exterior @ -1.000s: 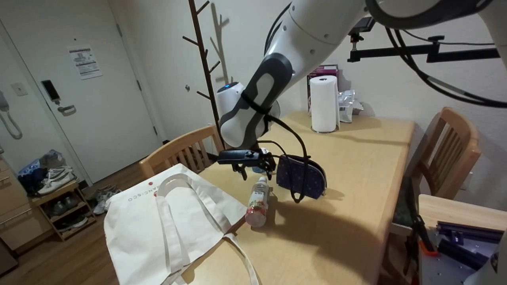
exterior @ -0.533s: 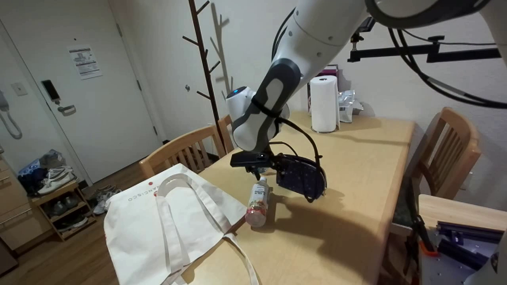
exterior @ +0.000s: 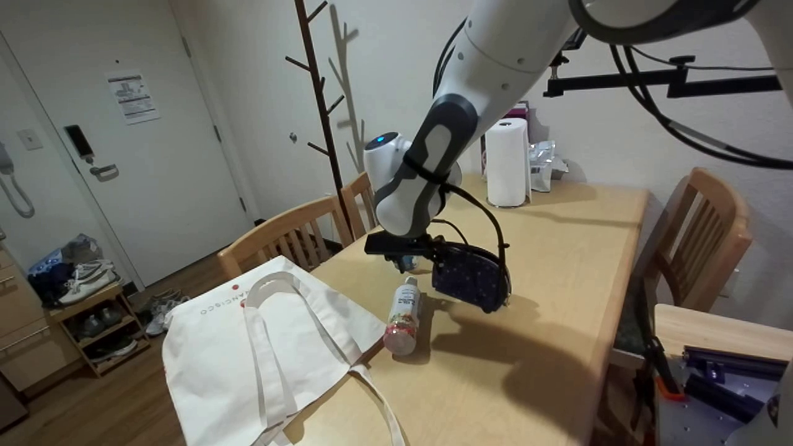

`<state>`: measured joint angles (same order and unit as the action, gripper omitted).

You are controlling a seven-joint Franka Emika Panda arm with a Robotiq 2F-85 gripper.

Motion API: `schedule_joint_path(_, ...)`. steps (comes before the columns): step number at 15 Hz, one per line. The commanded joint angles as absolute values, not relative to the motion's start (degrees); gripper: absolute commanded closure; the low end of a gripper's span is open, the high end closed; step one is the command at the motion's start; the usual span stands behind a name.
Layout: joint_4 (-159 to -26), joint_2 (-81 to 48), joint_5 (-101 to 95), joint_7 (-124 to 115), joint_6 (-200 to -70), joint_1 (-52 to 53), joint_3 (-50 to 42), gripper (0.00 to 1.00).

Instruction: Set the bottle upright on the table

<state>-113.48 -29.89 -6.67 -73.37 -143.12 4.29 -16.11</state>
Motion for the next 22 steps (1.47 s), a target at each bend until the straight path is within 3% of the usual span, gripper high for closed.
schedule_joint_path(1,-114.7,-29.0,-2.7,-70.3,-146.2,0.7,-13.0,0.00)
schedule_joint_path(17,-113.3,-31.6,12.3,-58.4,-145.5,-5.4,-7.7,0.02)
schedule_joint_path(18,-113.2,-31.8,12.2,-58.0,-145.4,-5.3,-7.8,0.26)
schedule_joint_path(20,-113.1,-32.1,12.0,-57.6,-145.3,-5.2,-8.0,0.31)
schedule_joint_path(22,-113.3,-32.0,12.0,-57.4,-145.3,-5.0,-8.1,0.46)
